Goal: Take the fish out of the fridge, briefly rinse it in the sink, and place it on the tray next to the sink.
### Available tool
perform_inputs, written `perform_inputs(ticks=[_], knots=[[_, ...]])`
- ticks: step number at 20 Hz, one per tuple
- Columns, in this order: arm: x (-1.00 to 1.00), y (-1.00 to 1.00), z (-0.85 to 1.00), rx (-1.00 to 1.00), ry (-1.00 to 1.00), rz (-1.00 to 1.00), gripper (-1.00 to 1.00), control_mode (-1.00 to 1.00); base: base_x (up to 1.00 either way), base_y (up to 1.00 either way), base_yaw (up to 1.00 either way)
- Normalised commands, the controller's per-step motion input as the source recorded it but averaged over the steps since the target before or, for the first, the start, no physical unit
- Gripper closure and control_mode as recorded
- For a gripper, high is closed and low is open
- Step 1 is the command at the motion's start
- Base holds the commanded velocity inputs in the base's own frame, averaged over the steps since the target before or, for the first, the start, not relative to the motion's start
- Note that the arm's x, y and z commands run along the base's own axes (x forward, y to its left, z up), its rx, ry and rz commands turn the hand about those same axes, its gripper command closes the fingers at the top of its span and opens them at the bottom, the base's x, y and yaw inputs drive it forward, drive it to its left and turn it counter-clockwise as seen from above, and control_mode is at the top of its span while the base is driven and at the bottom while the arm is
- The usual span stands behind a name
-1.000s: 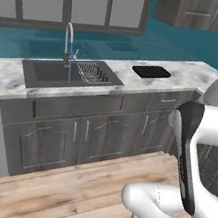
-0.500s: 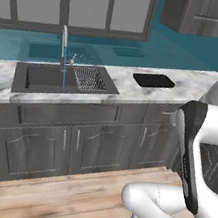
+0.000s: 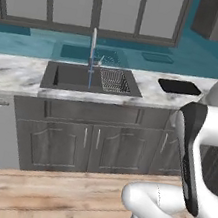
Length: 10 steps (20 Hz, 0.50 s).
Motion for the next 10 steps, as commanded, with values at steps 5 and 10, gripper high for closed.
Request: perform_inputs(ticks=[5, 10], knots=[[0.00, 0.00, 0.00, 0.00, 0.00, 0.00, 1.00, 1.00, 0.84, 0.03, 0.12], [0.00, 0.00, 0.00, 0.00, 0.00, 0.00, 1.00, 1.00, 1.00, 0.09, 0.02]])
